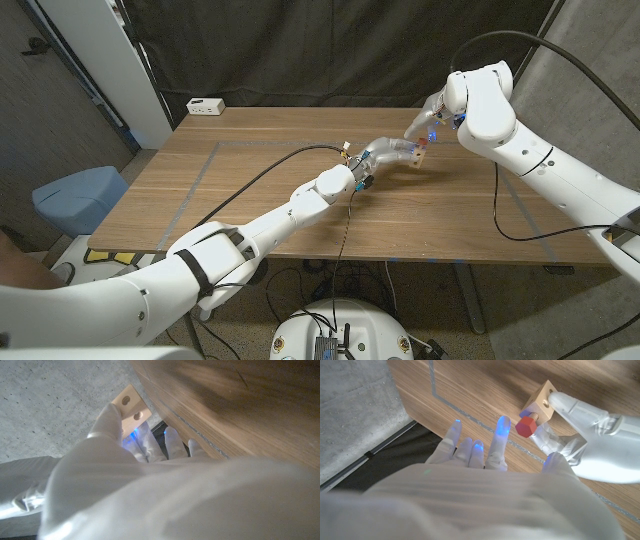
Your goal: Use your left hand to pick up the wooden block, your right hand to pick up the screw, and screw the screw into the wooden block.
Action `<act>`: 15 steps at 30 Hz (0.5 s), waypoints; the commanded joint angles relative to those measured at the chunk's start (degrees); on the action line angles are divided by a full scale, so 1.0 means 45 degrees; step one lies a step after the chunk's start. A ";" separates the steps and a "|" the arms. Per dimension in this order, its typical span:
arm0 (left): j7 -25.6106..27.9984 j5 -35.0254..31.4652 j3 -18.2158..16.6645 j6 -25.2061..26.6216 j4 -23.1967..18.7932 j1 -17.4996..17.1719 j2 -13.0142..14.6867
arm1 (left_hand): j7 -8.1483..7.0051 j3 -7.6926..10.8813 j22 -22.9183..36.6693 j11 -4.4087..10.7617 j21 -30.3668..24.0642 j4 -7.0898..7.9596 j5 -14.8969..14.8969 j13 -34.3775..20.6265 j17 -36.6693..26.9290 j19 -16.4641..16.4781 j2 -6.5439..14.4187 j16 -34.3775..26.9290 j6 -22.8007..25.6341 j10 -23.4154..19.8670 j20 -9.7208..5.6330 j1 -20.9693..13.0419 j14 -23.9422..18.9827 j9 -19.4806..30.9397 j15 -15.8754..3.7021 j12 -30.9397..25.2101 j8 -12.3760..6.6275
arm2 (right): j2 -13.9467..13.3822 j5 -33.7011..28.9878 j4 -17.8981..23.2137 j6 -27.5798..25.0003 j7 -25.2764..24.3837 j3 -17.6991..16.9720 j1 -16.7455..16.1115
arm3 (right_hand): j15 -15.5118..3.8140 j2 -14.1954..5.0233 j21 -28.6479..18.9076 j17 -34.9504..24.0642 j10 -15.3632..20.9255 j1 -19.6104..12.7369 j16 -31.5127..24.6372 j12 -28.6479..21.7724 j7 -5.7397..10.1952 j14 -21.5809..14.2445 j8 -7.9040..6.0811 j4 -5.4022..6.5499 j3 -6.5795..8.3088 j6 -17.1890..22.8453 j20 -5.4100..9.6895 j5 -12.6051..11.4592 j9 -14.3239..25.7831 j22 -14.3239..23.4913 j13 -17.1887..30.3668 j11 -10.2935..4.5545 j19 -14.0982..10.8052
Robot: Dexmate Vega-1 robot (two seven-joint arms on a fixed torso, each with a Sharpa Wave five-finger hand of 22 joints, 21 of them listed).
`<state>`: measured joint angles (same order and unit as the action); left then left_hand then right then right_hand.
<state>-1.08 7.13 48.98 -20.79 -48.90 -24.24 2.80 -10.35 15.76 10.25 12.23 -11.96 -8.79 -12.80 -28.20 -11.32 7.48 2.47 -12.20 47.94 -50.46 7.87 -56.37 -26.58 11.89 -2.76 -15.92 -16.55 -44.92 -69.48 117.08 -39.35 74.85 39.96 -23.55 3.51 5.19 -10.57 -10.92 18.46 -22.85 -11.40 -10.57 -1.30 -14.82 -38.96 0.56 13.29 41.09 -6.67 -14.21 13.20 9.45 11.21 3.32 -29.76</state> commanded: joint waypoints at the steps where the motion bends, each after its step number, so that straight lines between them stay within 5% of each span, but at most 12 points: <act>1: -0.0040 0.0028 -0.0019 -0.0159 0.0177 0.0062 -0.0062 | 0.0208 0.0135 0.0073 0.0025 0.0031 0.0082 -0.0058 -0.1048 -0.0047 0.0004 0.0289 0.0014 0.1124 -0.0140 0.0081 0.0028 -0.0126 0.0085 -0.0726 -0.0061 -0.0062 | -0.0040 -0.0224 0.0161 0.0208 0.0648 -0.0219 -0.0050 | 0.0190 0.0057 0.0020 0.0009 -0.0202 -0.0009 0.0085 0.0029 -0.0052 0.0093 0.0256 -0.0109 -0.0060 -0.0540 -0.0091 -0.0142 0.0051 0.0068 0.0051 0.0036 0.0153; 15: 0.0057 -0.0026 -0.0015 -0.0044 -0.0091 -0.0039 0.0026 | 0.0203 0.0133 0.0074 0.0024 0.0031 0.0085 -0.0063 -0.1043 -0.0048 0.0002 0.0291 0.0006 0.1119 -0.0139 0.0086 0.0046 -0.0146 0.0084 -0.0737 -0.0045 -0.0051 | -0.0380 0.1255 0.0650 0.0482 0.0022 -0.1084 -0.0562 | 0.0436 0.0068 0.0001 0.0040 -0.1328 -0.0325 0.0186 0.0096 -0.0280 0.0633 0.1262 -0.0418 -0.0134 -0.2701 -0.0349 -0.0413 -0.0068 0.0067 0.0093 0.0246 0.0402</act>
<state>-1.16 7.18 48.92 -21.36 -48.41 -24.07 2.62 -10.35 15.76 10.25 12.24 -11.96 -8.79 -12.62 -28.20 -11.32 7.48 2.47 -12.20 47.94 -50.46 7.87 -56.37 -26.58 11.89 -2.76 -15.71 -16.53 -45.48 -68.97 118.67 -38.20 76.78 37.69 -24.73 5.32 5.57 -10.56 -10.64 13.11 -23.71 -10.95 -10.36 -2.64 -12.55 -33.67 -0.96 12.58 29.73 -8.21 -15.70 12.83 9.44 11.34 4.48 -28.23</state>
